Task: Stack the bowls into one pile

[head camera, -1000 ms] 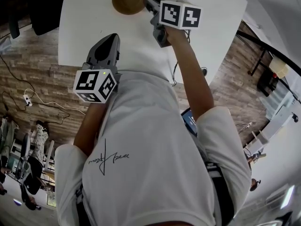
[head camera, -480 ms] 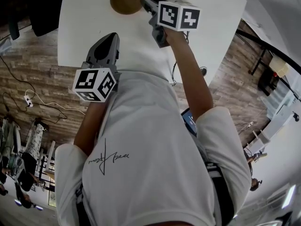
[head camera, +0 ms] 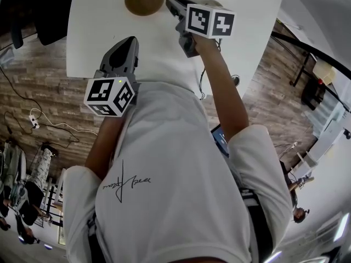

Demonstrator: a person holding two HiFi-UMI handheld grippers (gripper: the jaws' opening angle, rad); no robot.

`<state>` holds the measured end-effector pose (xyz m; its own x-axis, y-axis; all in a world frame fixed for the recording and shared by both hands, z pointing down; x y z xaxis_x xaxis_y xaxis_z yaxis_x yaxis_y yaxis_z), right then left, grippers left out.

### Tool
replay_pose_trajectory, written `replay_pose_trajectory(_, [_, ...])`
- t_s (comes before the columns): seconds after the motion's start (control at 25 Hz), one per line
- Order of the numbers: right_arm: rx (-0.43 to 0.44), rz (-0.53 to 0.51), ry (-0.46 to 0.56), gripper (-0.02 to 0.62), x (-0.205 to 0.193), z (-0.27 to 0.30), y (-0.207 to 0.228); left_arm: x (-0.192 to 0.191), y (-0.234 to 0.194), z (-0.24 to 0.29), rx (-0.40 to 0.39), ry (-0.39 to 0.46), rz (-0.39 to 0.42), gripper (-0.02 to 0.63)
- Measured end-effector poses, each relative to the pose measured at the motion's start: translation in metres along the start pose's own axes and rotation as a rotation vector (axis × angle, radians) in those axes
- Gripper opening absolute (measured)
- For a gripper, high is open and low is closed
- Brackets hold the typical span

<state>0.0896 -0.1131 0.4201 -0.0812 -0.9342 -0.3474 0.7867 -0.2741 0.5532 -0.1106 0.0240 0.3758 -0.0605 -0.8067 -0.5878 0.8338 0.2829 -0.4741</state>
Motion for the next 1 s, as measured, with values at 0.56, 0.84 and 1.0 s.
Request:
replay_pose_trajectory(0.56, [-0.009, -0.057, 0.009, 0.037, -0.015, -0.027, -0.001, 0.002, 0.015, -0.006, -0.009, 0.032, 0.043, 0.008])
replay_pose_trajectory(0.84, [-0.016, -0.083, 0.012, 0.021, -0.031, -0.041, 0.001, 0.004, 0.024, -0.005, -0.015, 0.038, 0.075, 0.008])
replay_pose_trajectory(1.0, [-0.017, -0.093, 0.007, 0.020, -0.041, -0.047, 0.004, 0.004, 0.027, -0.005, -0.015, 0.041, 0.089, 0.008])
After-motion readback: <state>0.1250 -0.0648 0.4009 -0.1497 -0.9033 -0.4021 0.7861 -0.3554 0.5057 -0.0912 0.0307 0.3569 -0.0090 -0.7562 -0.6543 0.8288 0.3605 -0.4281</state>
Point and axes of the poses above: the fingertips, and each gripper's own axes: z forward along the fingers, y to its right, x out of its top, the point moved 9 cm from there along -z, backward along the fingers, and after that the axes turned 14 degrees about -y, right-handed, at the moved point
